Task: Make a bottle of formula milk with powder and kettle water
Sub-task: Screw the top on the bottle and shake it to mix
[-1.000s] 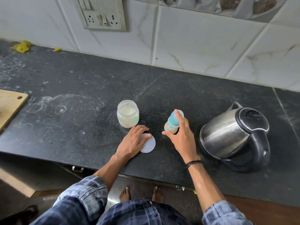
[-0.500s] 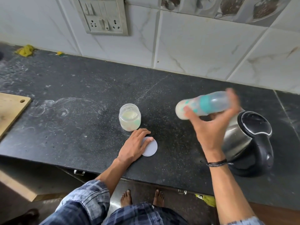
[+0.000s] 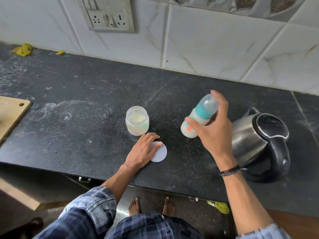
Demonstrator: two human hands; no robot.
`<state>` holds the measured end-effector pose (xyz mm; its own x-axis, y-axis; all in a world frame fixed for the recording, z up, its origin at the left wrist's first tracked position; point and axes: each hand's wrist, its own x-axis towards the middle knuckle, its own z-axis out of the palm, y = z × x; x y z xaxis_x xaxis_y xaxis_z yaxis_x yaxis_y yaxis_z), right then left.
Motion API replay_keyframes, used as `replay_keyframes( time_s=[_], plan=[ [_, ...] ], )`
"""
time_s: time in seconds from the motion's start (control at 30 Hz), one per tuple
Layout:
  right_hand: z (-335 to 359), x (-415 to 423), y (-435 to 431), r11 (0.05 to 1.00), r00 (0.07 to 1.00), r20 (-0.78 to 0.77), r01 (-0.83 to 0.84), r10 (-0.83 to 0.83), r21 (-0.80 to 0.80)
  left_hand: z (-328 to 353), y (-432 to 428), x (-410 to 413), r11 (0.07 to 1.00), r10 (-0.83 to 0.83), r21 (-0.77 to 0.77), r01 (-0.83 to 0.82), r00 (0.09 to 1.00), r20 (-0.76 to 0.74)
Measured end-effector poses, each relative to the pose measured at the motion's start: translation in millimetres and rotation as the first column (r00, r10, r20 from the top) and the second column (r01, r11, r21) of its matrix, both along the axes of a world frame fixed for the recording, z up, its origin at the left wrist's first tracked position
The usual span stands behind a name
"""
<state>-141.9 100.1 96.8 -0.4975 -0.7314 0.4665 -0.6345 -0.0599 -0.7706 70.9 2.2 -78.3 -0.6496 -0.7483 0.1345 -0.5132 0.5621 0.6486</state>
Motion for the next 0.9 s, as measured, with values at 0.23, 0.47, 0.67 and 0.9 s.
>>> replay_keyframes(
  time_s=[0.23, 0.47, 0.67, 0.9],
  plan=[
    [-3, -1, 1, 0.985, 0.996, 0.054, 0.085, -0.077, -0.153, 3, 2, 0, 1.000, 0.011, 0.005, -0.011, 1.000, -0.002],
    [8, -3, 10, 0.916, 0.989, 0.119, 0.127, -0.087, -0.381, 5, 1, -1, 1.000, 0.022, 0.005, -0.022, 1.000, -0.001],
    [10, -7, 9, 0.979, 0.997, 0.054, 0.068, -0.059, -0.192, 5, 3, -1, 1.000, 0.016, 0.002, -0.016, 1.000, -0.008],
    [9, -4, 0, 1.000, 0.999, 0.048, 0.018, -0.018, -0.003, 5, 3, -1, 1.000, 0.021, 0.012, -0.021, 1.000, 0.000]
  ],
)
